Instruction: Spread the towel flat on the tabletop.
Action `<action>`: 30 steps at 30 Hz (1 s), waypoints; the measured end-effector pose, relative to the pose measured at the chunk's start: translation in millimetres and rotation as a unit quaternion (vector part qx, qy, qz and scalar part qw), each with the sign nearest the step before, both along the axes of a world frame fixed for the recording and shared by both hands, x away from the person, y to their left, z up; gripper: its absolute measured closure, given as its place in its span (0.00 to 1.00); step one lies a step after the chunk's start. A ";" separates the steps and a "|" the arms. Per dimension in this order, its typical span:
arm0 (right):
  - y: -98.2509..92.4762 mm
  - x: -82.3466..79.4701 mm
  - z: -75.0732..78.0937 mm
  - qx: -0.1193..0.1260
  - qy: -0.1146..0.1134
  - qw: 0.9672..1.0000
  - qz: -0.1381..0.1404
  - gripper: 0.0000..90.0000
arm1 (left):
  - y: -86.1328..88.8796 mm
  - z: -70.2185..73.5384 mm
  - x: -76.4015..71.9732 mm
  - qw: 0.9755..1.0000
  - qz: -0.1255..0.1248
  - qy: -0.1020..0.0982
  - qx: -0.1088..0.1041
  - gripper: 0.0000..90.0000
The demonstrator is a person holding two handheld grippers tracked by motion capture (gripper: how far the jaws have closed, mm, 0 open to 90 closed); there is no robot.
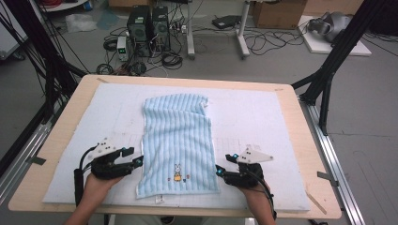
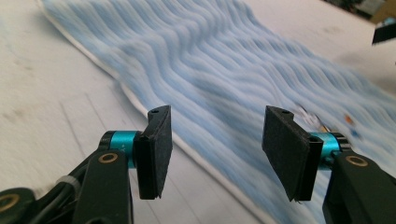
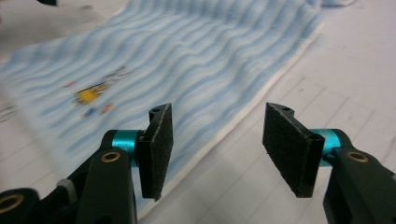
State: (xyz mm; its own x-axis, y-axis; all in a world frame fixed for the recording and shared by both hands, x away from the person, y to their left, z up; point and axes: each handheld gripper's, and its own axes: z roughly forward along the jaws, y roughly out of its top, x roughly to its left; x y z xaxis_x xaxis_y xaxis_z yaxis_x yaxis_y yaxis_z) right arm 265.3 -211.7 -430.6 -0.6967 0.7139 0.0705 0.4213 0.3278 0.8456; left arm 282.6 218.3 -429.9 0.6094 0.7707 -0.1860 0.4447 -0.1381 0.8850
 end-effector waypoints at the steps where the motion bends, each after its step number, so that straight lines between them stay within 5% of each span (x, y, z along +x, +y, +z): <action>1: 2.6 6.6 -0.8 -0.002 0.000 1.000 -0.004 0.46 | -0.8 -0.2 6.2 1.000 0.001 0.001 -0.002 0.48; 8: 17.7 36.1 -7.8 -0.042 0.014 0.999 -0.017 0.50 | -11.8 -10.5 33.2 1.000 0.001 0.017 0.022 0.48; 18: 31.6 61.8 -11.3 -0.042 0.027 0.999 0.010 0.60 | -25.7 -19.3 56.1 0.998 -0.008 0.029 0.063 0.49; 22: 40.6 64.9 -18.7 -0.067 0.038 0.997 0.027 0.75 | -38.3 -20.6 55.1 0.991 -0.033 0.025 0.126 0.65; 25: 40.9 64.0 -17.7 -0.066 0.044 0.996 0.045 0.91 | -38.8 -20.4 52.2 0.991 -0.049 0.028 0.120 0.87; 30: 40.6 54.4 -15.3 -0.072 0.053 0.994 0.069 0.95 | -31.5 -20.7 41.1 0.993 -0.064 0.051 0.089 0.92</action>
